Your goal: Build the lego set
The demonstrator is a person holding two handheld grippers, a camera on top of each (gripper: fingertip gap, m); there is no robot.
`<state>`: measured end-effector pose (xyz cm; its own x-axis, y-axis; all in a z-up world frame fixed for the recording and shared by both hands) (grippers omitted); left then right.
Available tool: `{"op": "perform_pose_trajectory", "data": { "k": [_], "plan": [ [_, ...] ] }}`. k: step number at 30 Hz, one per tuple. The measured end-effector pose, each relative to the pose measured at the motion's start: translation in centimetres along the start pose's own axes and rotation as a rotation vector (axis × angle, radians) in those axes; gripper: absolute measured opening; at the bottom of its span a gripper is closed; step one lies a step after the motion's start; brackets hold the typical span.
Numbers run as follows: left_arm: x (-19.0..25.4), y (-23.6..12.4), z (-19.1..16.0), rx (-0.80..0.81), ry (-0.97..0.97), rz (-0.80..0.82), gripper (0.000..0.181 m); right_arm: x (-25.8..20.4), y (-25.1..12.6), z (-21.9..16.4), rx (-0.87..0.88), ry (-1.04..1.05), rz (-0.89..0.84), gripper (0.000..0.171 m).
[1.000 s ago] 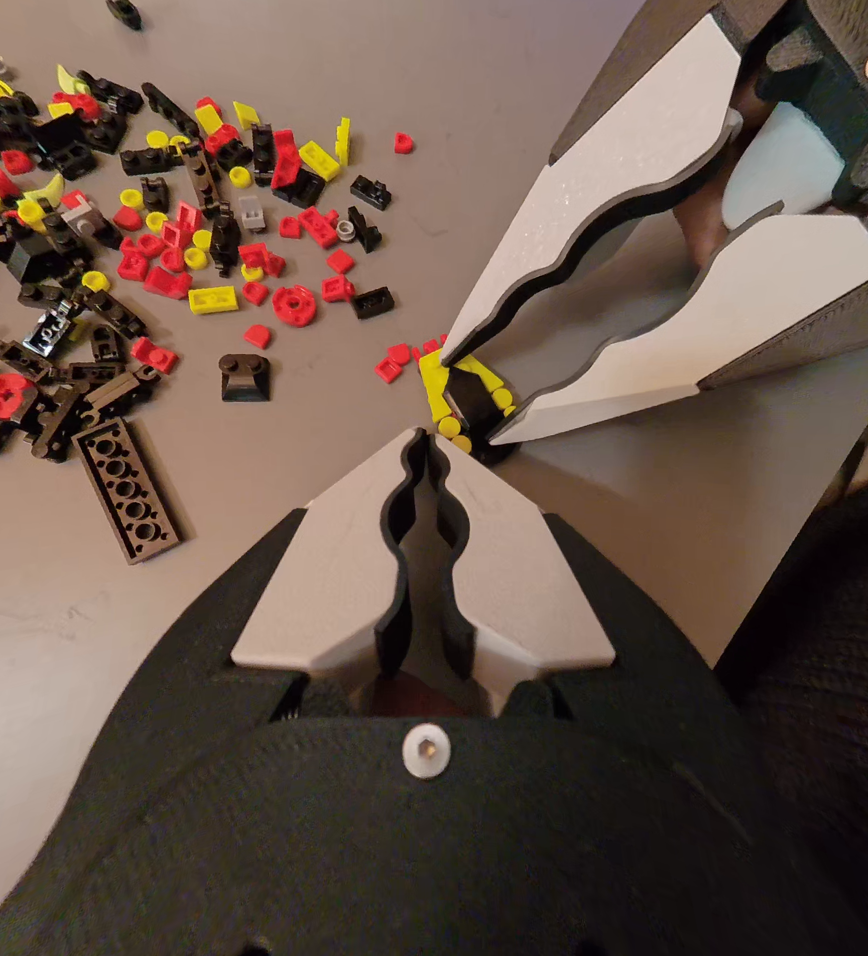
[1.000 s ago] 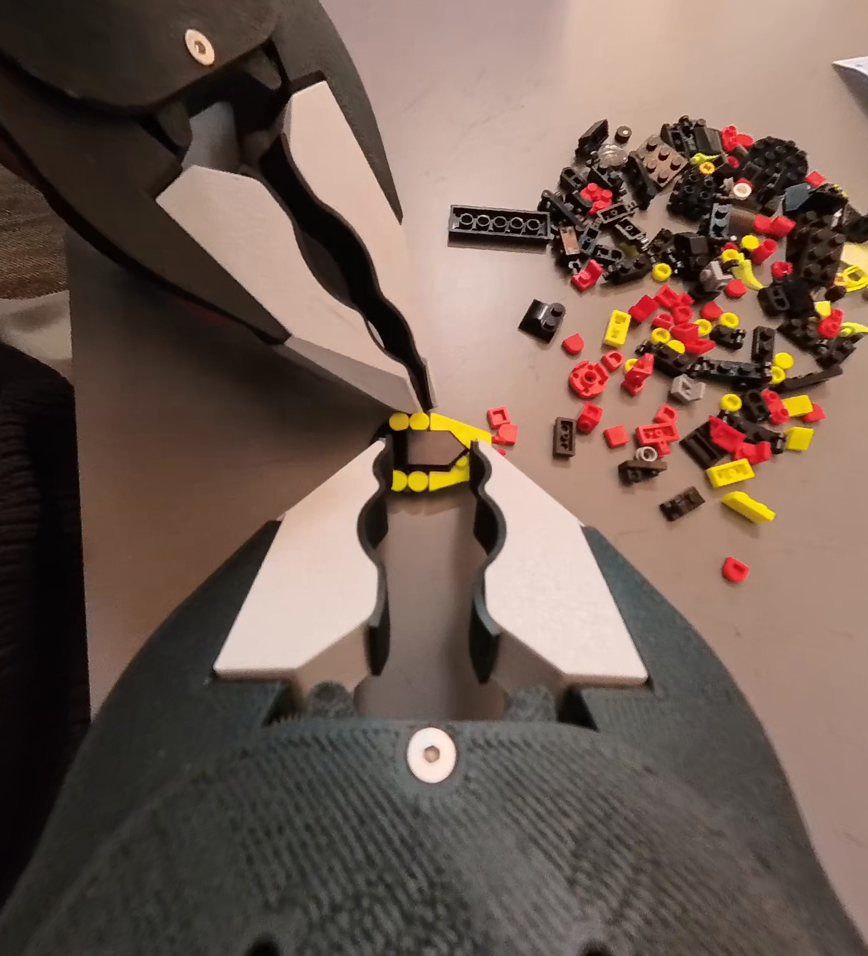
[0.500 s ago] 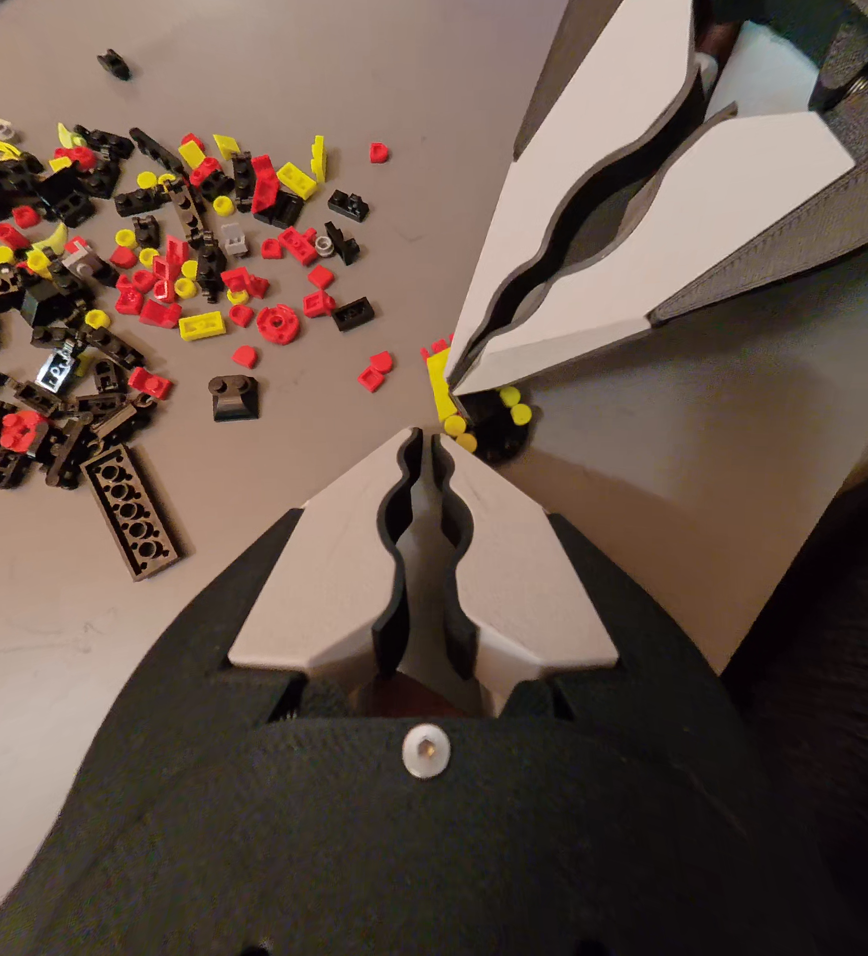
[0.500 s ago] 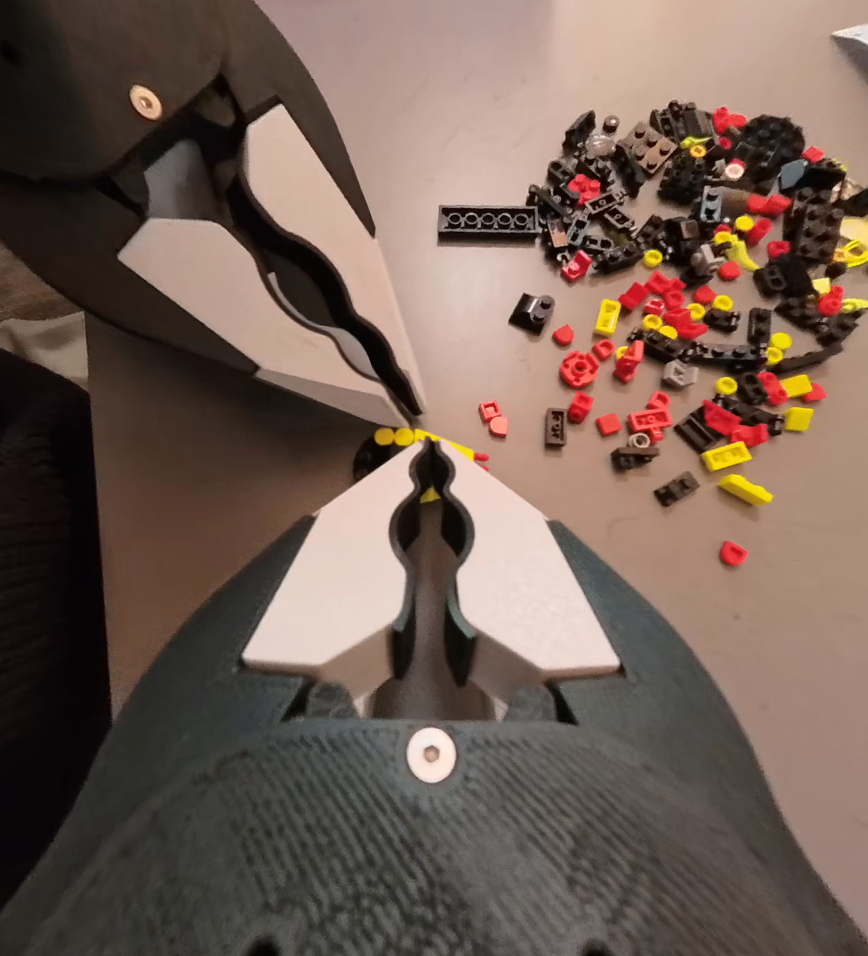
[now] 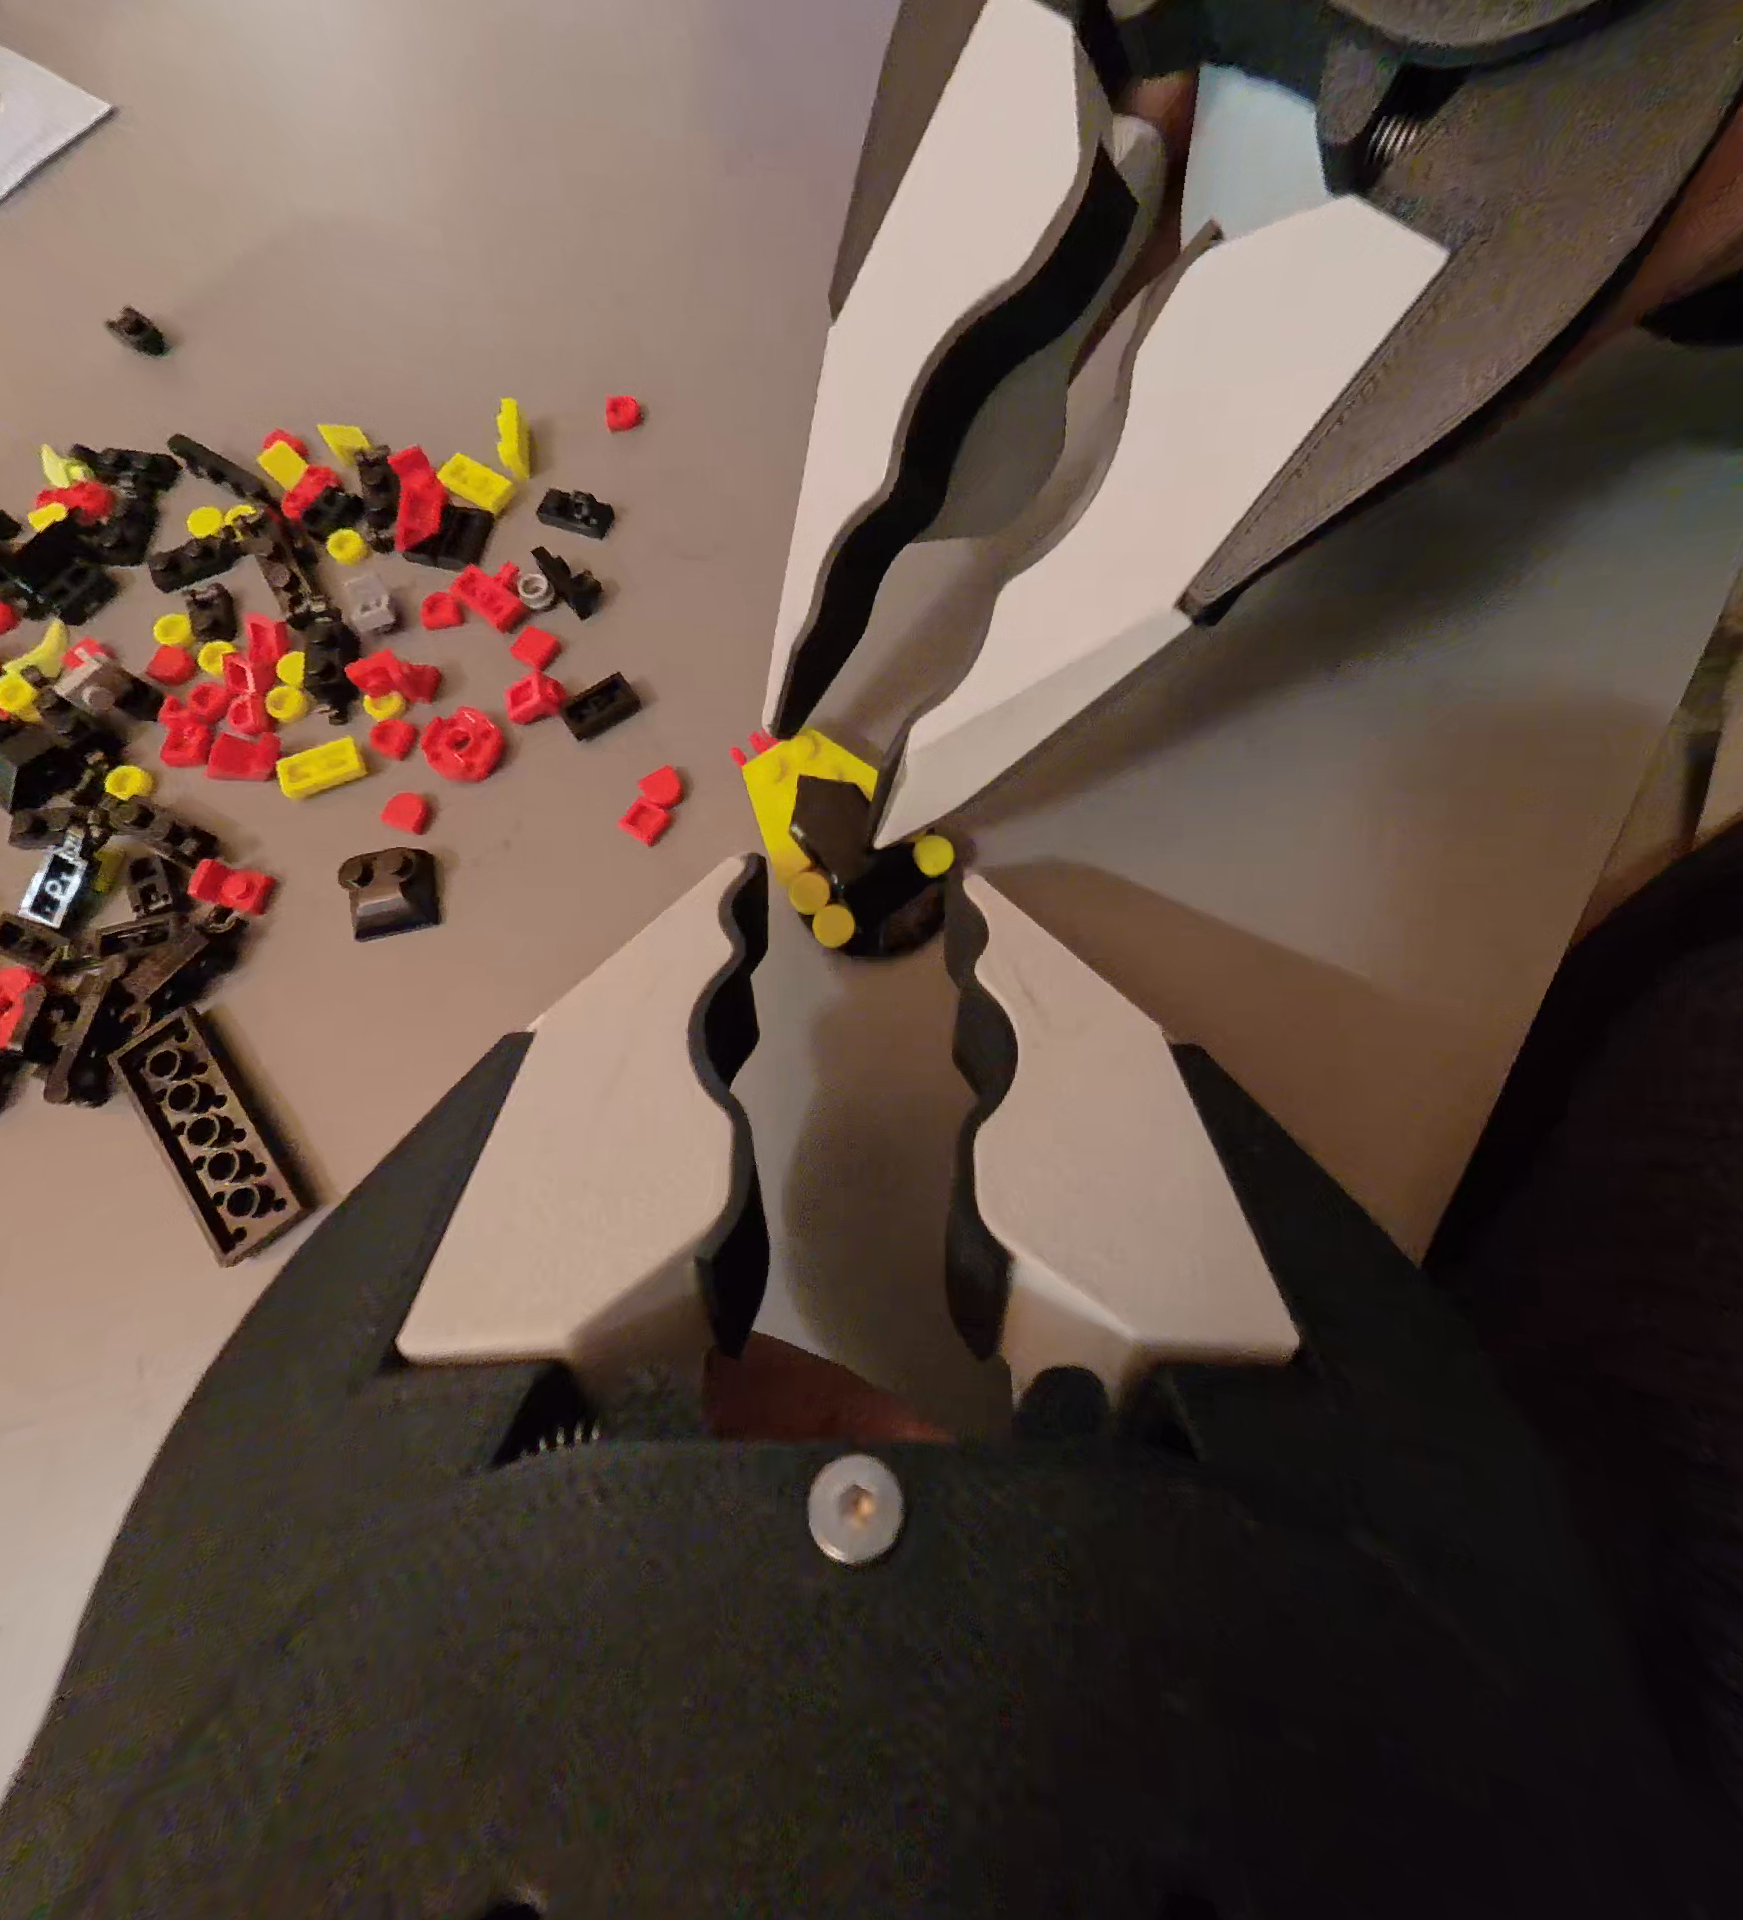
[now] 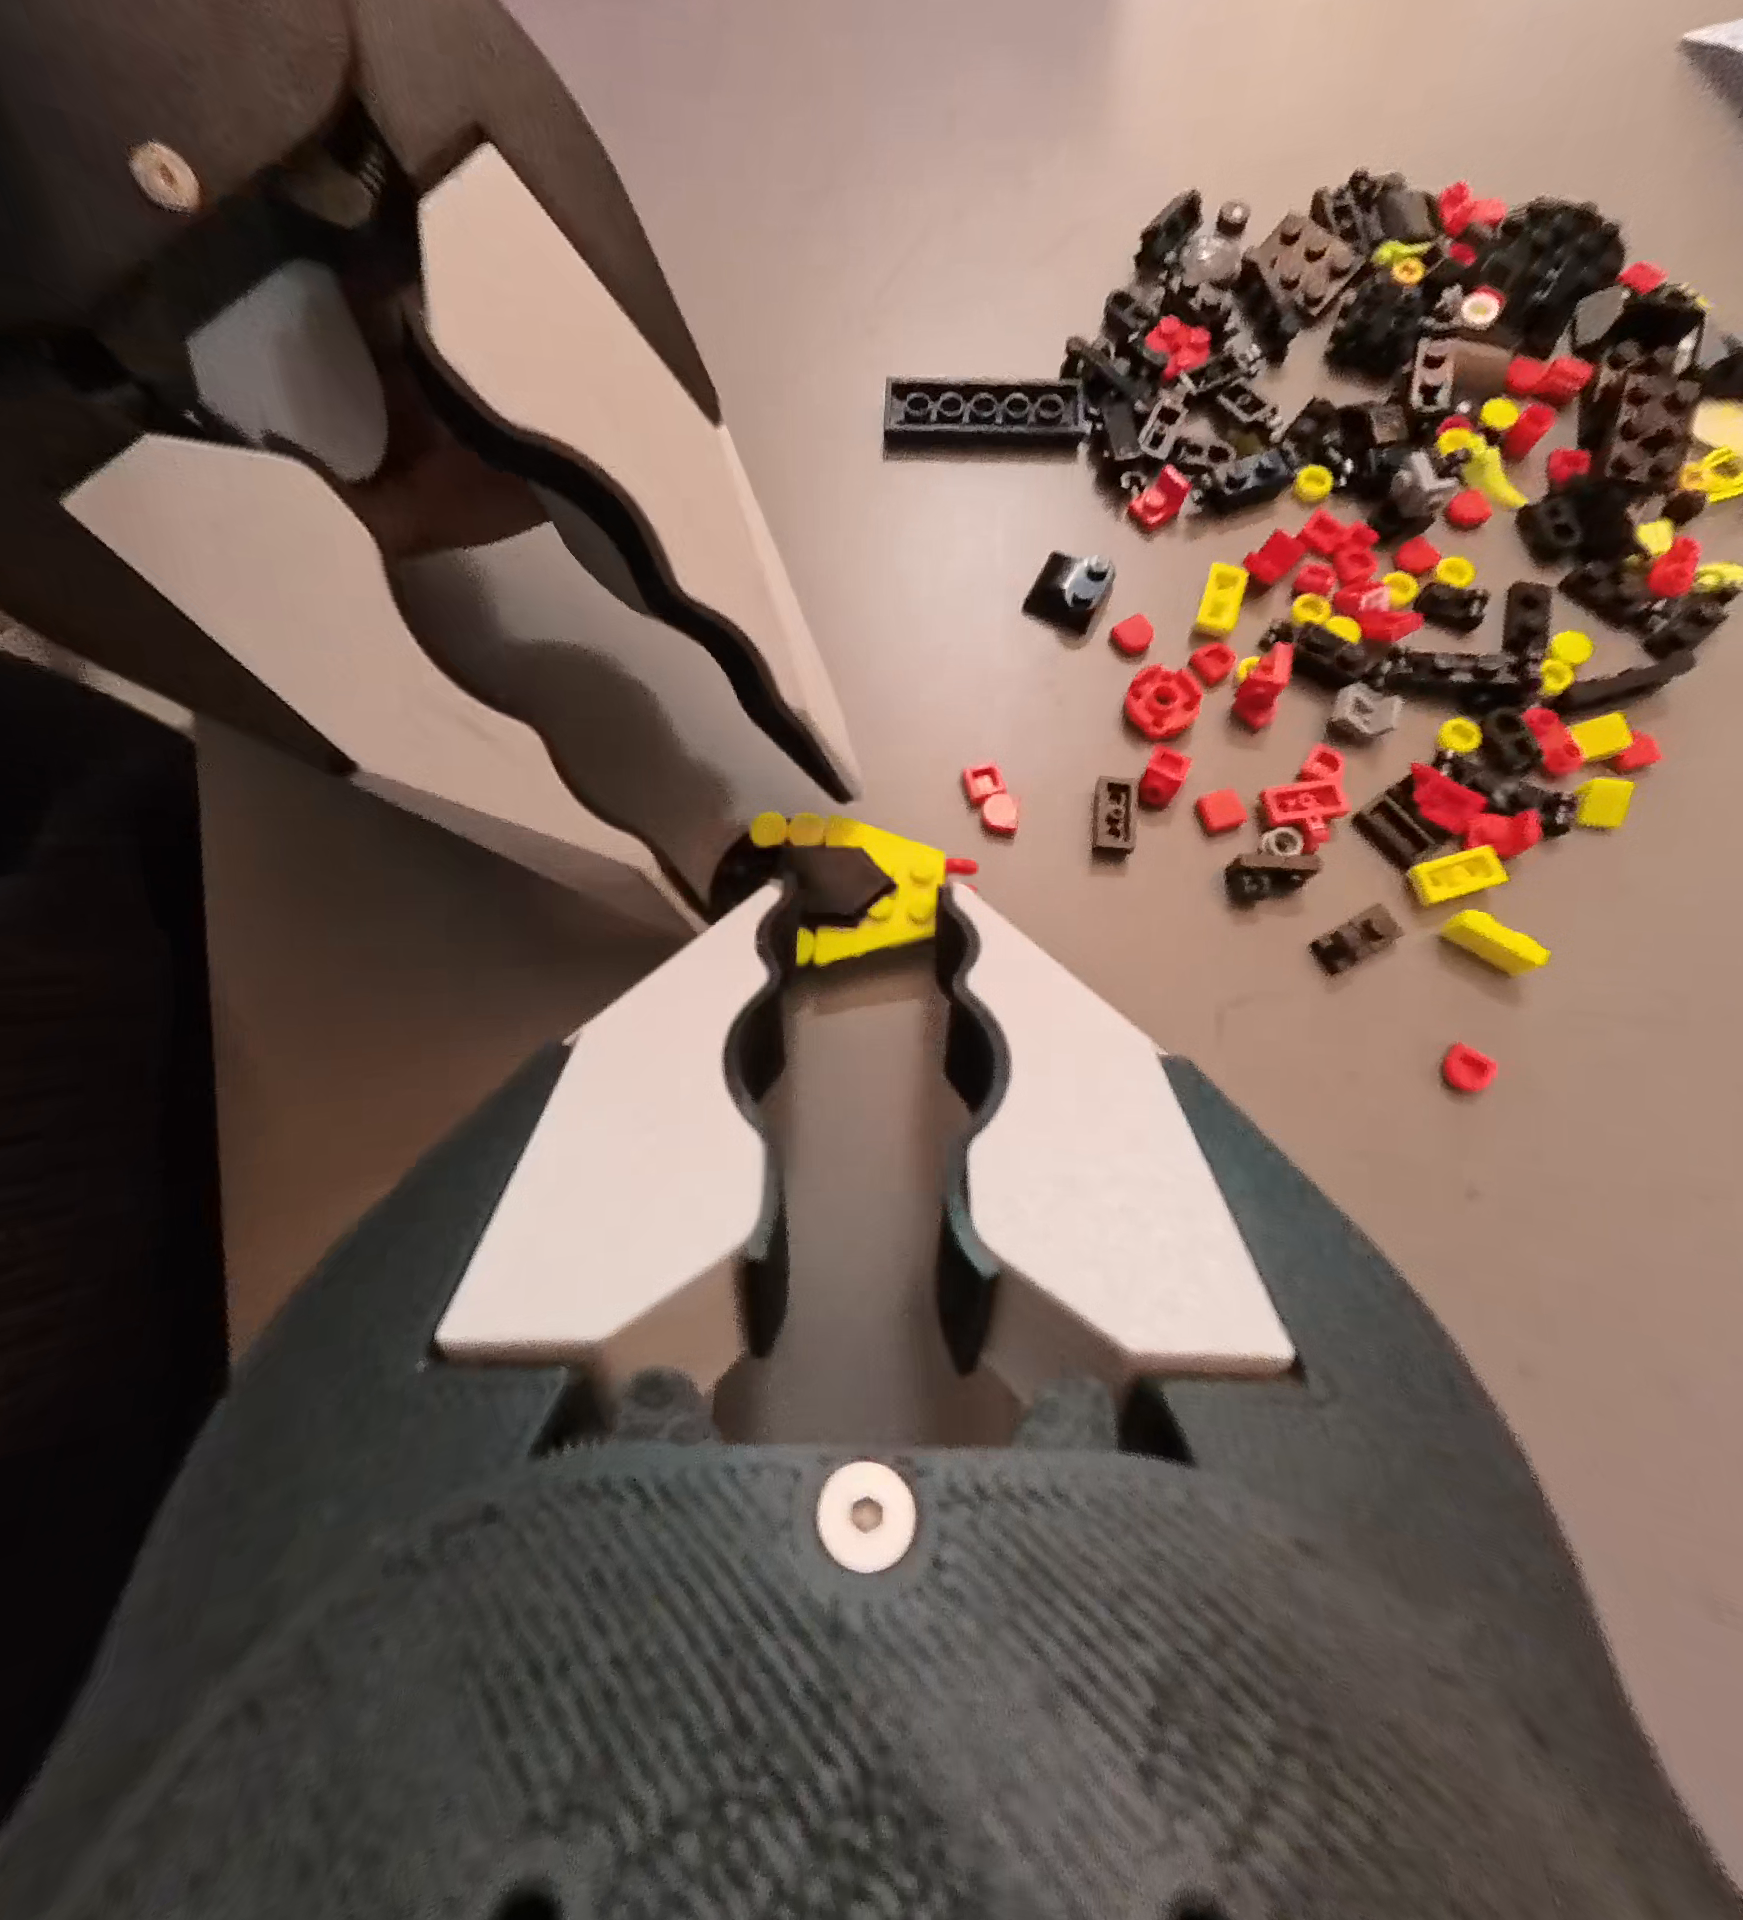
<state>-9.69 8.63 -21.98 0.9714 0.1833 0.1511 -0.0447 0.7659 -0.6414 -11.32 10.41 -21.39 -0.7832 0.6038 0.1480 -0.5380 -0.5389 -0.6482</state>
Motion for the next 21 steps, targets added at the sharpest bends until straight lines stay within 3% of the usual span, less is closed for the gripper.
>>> {"op": "perform_pose_trajectory", "data": {
  "k": [1,9,12,21],
  "plan": [
    [-0.1,0.1,-0.1,-0.01,-0.001,0.005,0.031,-0.1,0.0,0.1,0.005,-0.007,-0.002,0.024],
    [-0.5,-0.1,-0.4,-0.016,-0.025,0.0,0.031,0.0,-0.2,-0.1,-0.02,0.014,0.023,0.023],
    [-1.0,-0.5,-0.6,-0.015,-0.014,0.015,0.029,-0.1,-1.0,-0.2,0.008,-0.005,0.053,0.006],
    [-0.5,-0.4,-0.2,-0.004,0.035,-0.007,0.032,0.4,0.4,-0.9,-0.006,-0.067,-0.015,0.045]
  ]
}}
Point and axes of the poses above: each gripper's, where its closed fingertips meet, y out along the fingers, z out of its top, x = y × z across the jaws, the point moved 1 cm from there along -y, back along the fingers, and after that the axes turned 15 degrees about -z, right-handed, at the moved point
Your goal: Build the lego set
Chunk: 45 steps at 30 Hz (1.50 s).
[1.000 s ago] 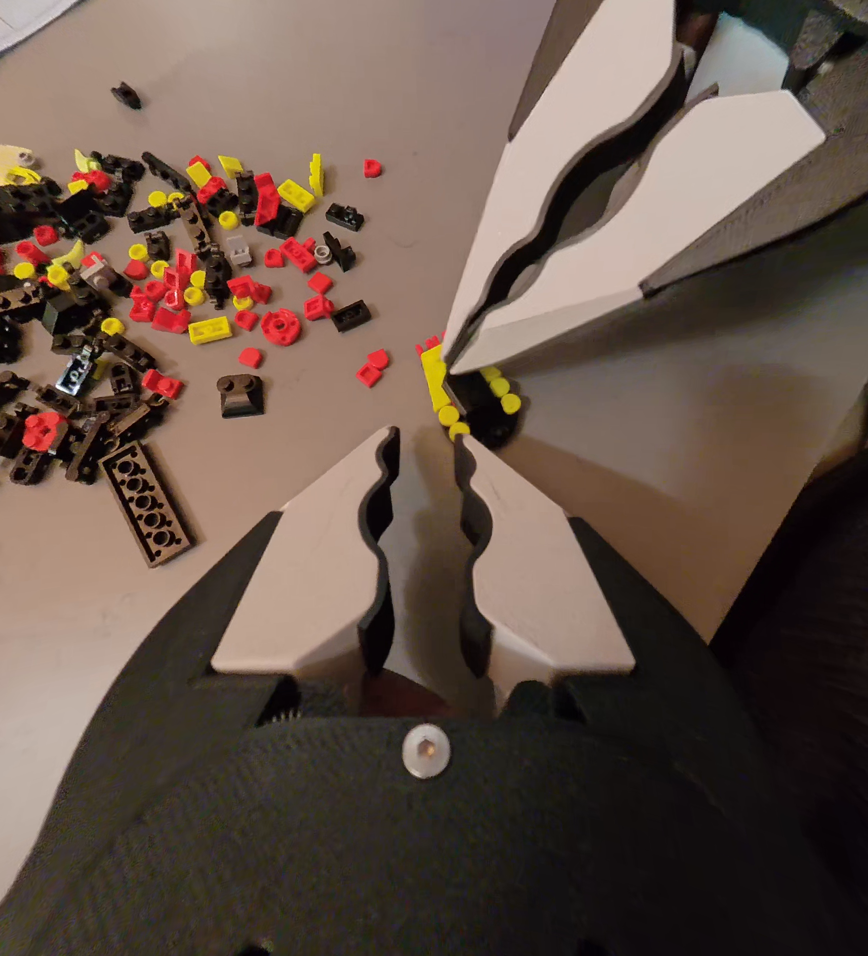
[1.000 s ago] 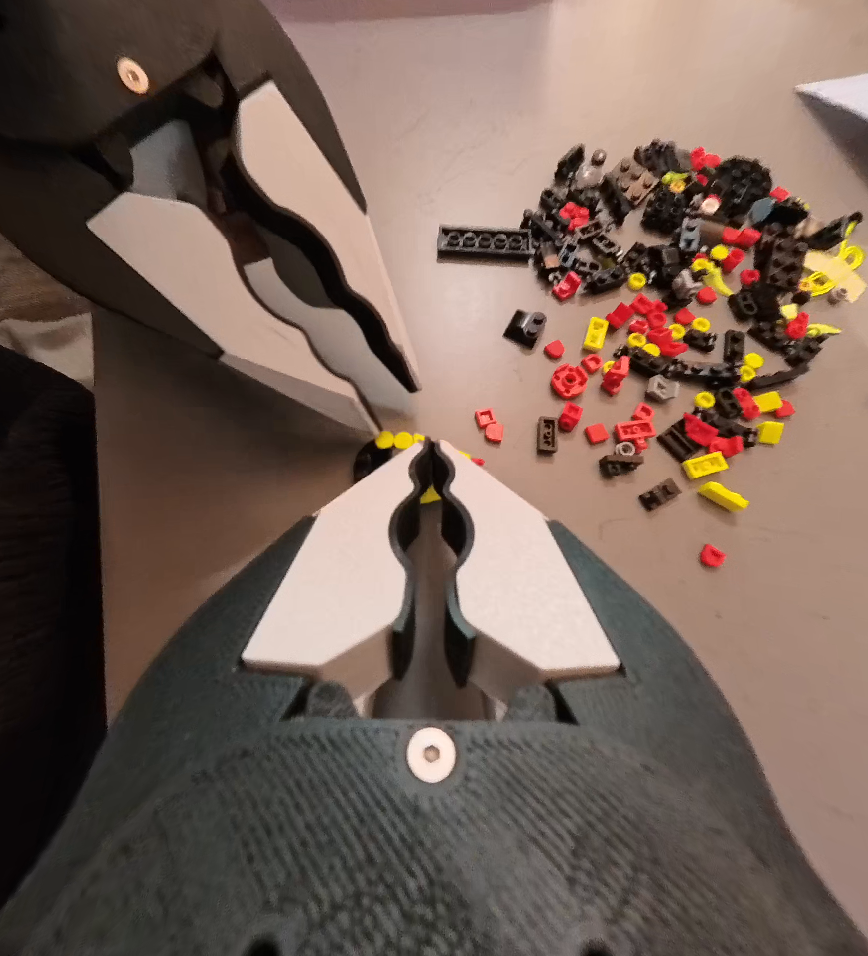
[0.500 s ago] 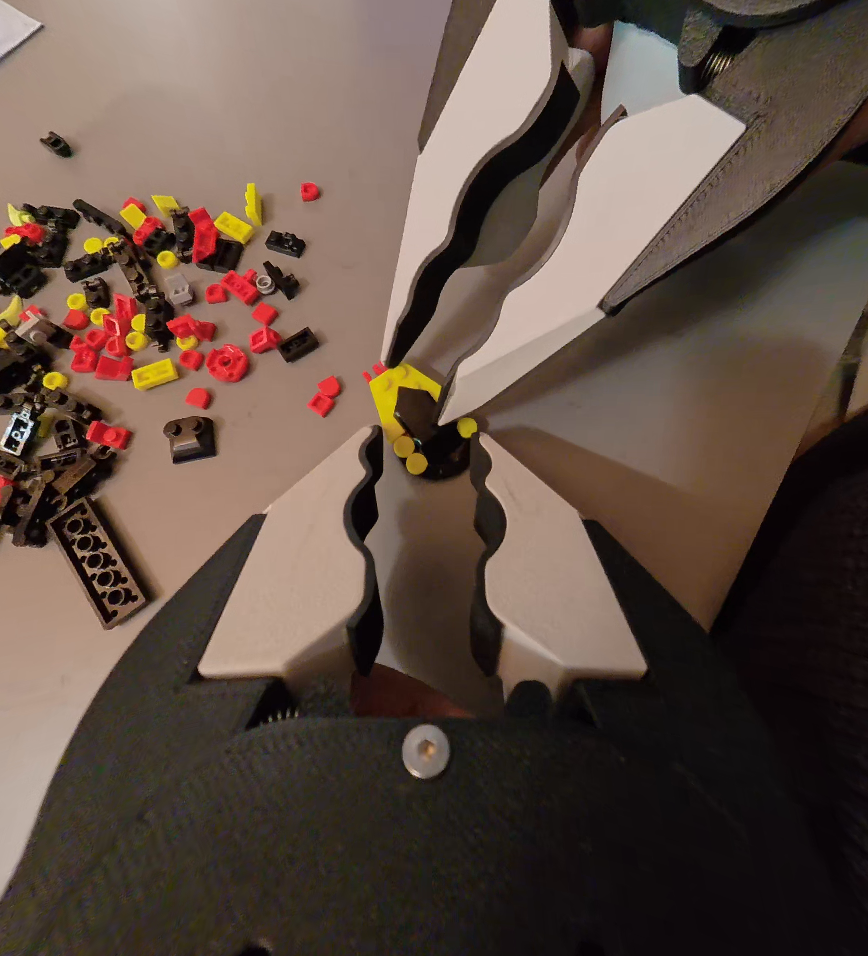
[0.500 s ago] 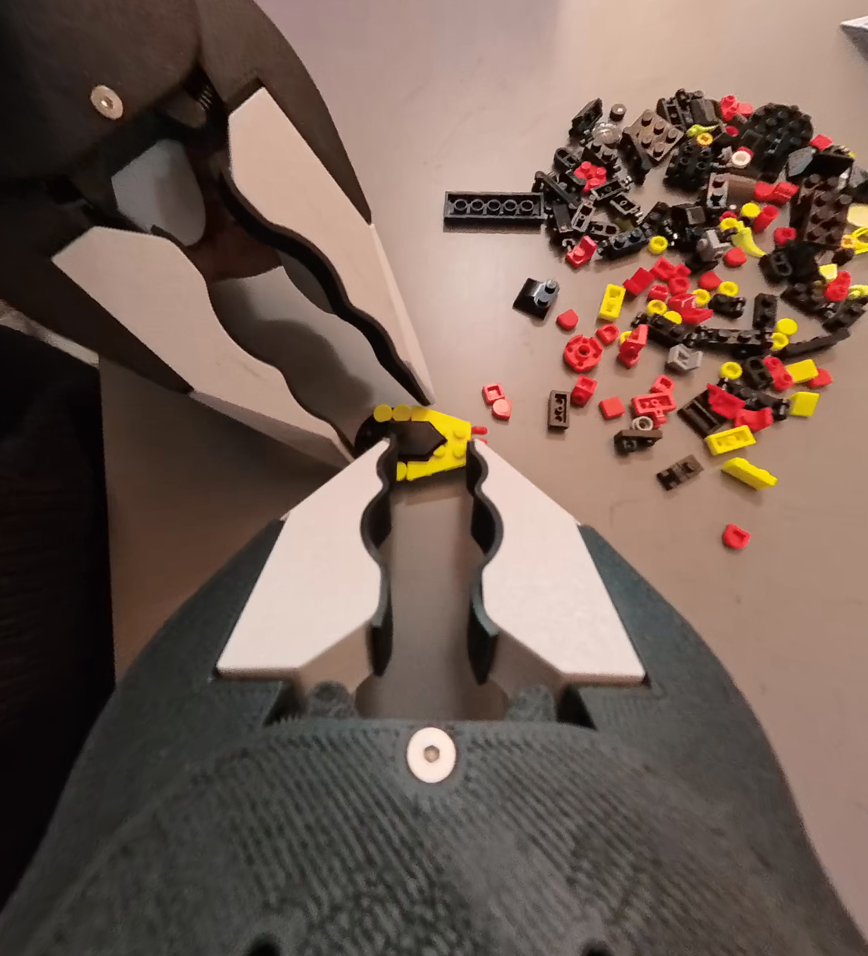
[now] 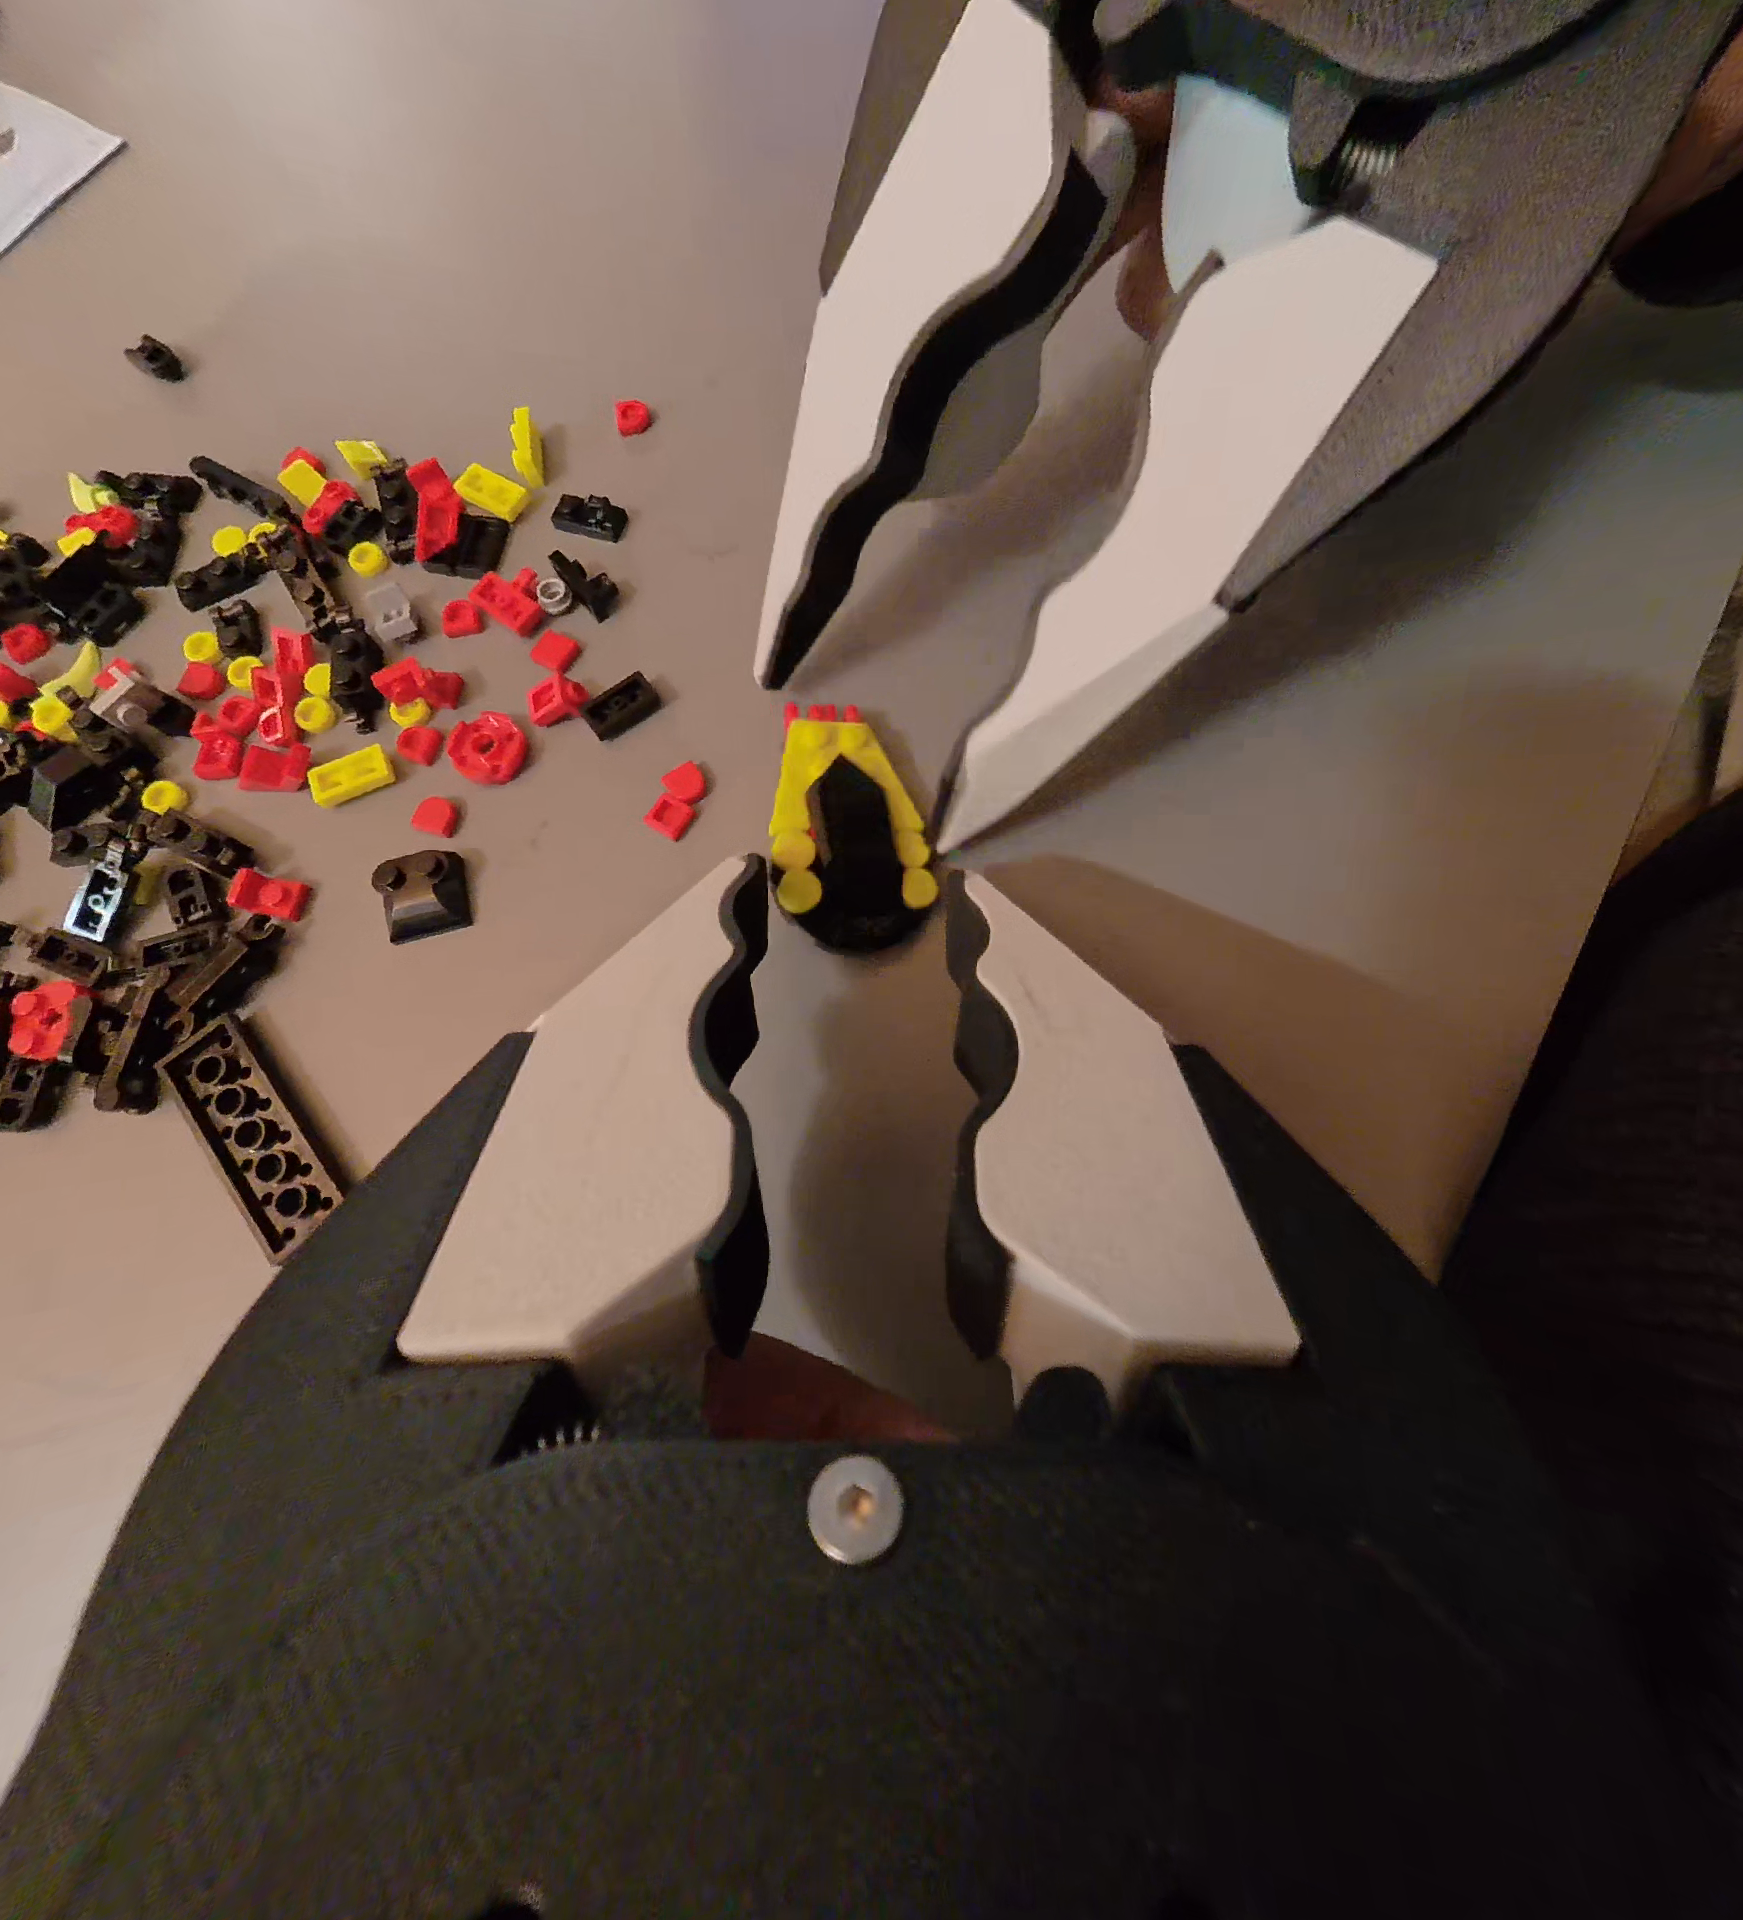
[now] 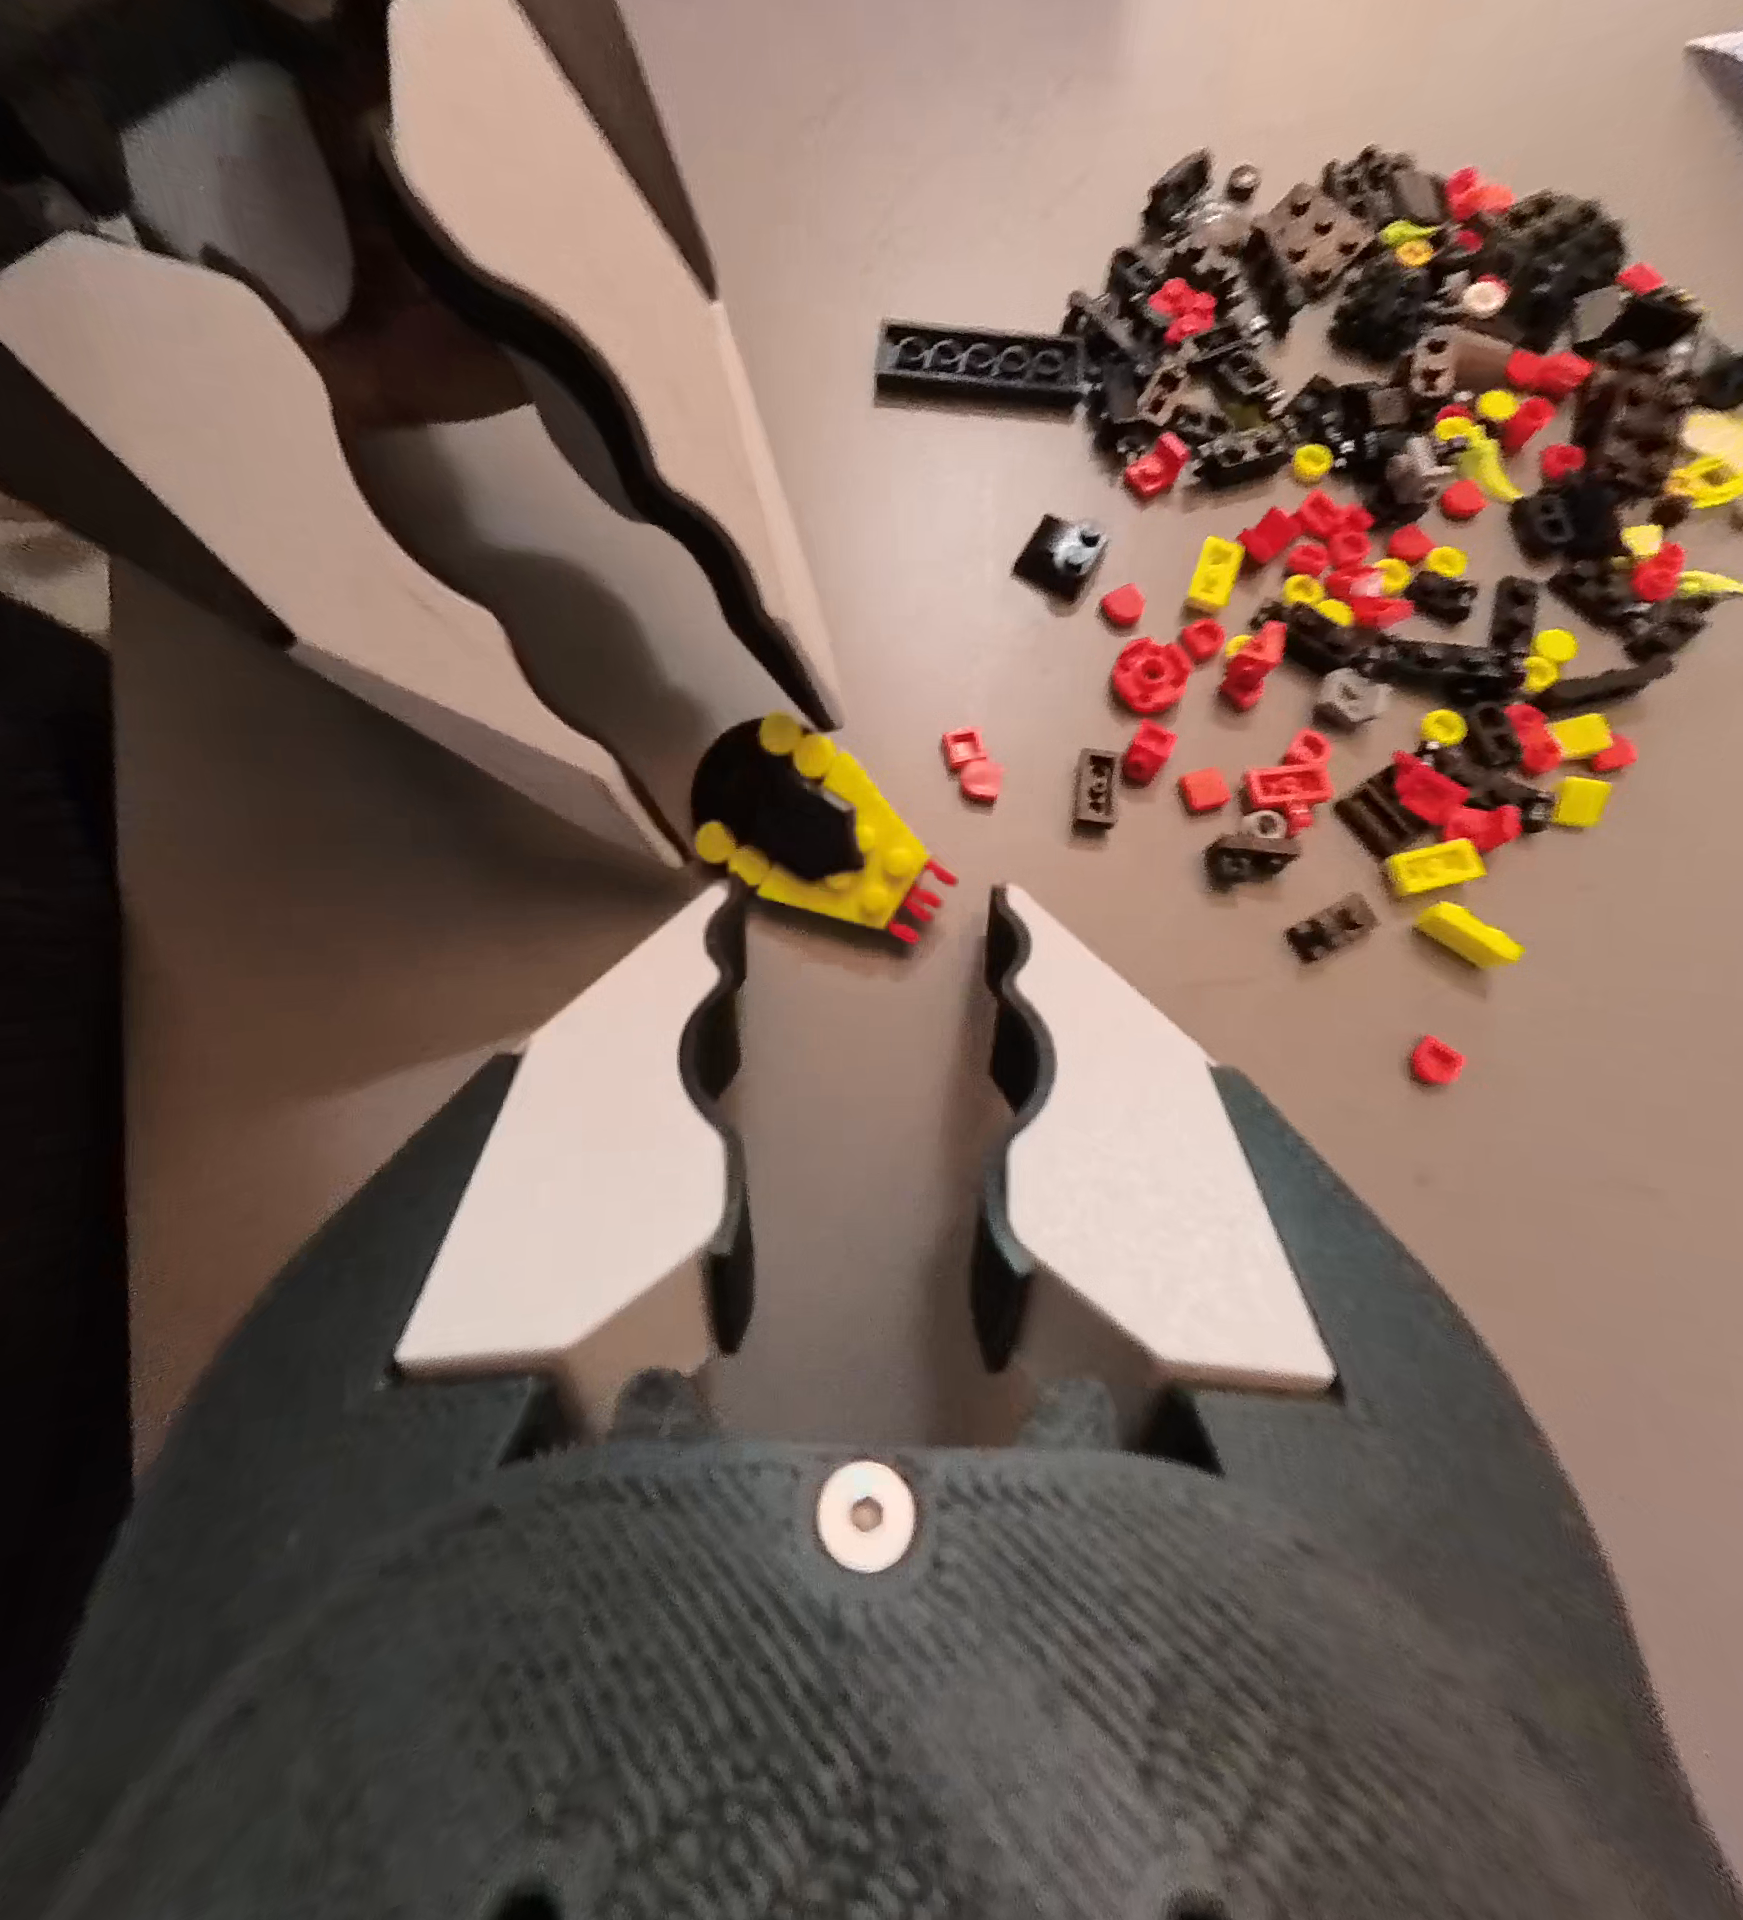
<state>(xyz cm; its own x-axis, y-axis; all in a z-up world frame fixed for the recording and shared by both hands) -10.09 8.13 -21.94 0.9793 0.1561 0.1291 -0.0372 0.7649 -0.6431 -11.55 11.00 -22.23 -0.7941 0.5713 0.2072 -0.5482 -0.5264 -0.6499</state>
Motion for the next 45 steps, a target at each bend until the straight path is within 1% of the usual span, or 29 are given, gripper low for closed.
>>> {"op": "perform_pose_trajectory", "data": {
  "k": [2,3,5,9,12,15,19,21,23,25,27,30,32,33,34,37,41,45],
  "plan": [
    [-0.2,0.0,-0.1,-0.008,-0.004,0.011,0.032,-0.7,0.1,-0.2,-0.015,-0.021,0.024,0.042],
    [-0.3,0.0,-0.1,-0.009,-0.008,0.016,0.033,-1.0,0.0,-0.1,-0.017,-0.026,0.038,0.035],
    [-0.4,-0.1,-0.2,-0.009,-0.01,0.021,0.033,-1.4,-0.2,-0.3,-0.027,-0.026,0.062,0.03],
    [-0.4,-0.2,-0.2,-0.005,-0.009,0.009,0.032,-1.6,-0.5,-0.4,-0.028,-0.022,0.092,0.022],
    [-0.2,-0.2,-0.2,-0.006,0.001,0.002,0.03,-1.7,-0.7,-0.2,-0.012,-0.04,0.101,0.02],
    [-0.4,-0.4,-0.1,0.003,0.019,0.018,0.031,-1.5,-1.1,0.3,0.041,-0.116,0.066,0.019],
    [-0.7,-0.8,0.1,0.042,-0.013,-0.001,0.031,-1.0,-2.1,1.9,0.168,-0.273,-0.044,0.019],
    [-0.8,-1.2,0.6,0.097,-0.077,-0.044,0.031,-1.0,-2.4,2.3,0.21,-0.331,-0.081,0.019],
    [-0.8,-1.6,1.1,0.151,-0.162,-0.097,0.032,-0.9,-2.4,2.2,0.205,-0.347,-0.091,0.019],
    [-0.9,-1.9,1.4,0.196,-0.264,-0.152,0.037,-0.7,-2.6,2.6,0.233,-0.354,-0.114,0.019],
    [-0.7,-2.2,1.7,0.249,-0.366,-0.244,0.038,-0.3,-3.3,3.6,0.292,-0.355,-0.144,0.018],
    [0.3,-3.1,3.0,0.366,-0.491,-0.432,0.038,-0.7,-4.7,5.1,0.406,-0.339,-0.129,0.018],
    [1.2,-4.2,4.3,0.461,-0.53,-0.567,0.033,-1.1,-5.5,5.8,0.467,-0.317,-0.102,0.019],
    [1.5,-4.7,4.8,0.498,-0.538,-0.62,0.024,-1.1,-5.8,6.1,0.489,-0.301,-0.097,0.018],
    [1.7,-4.9,5.1,0.515,-0.547,-0.647,0.021,-1.0,-6.0,6.3,0.503,-0.285,-0.091,0.019],
    [1.8,-5.2,5.3,0.519,-0.498,-0.643,0.01,-0.7,-5.9,6.1,0.493,-0.223,-0.064,0.019],
    [1.2,-5.3,5.3,0.506,-0.326,-0.488,0.011,-0.3,-6.6,6.8,0.529,-0.09,-0.003,0.023],
    [1.6,-5.5,5.2,0.457,-0.084,-0.367,0.01,-0.2,-7.4,6.9,0.549,0.019,0.101,0.023]
  ]
}}
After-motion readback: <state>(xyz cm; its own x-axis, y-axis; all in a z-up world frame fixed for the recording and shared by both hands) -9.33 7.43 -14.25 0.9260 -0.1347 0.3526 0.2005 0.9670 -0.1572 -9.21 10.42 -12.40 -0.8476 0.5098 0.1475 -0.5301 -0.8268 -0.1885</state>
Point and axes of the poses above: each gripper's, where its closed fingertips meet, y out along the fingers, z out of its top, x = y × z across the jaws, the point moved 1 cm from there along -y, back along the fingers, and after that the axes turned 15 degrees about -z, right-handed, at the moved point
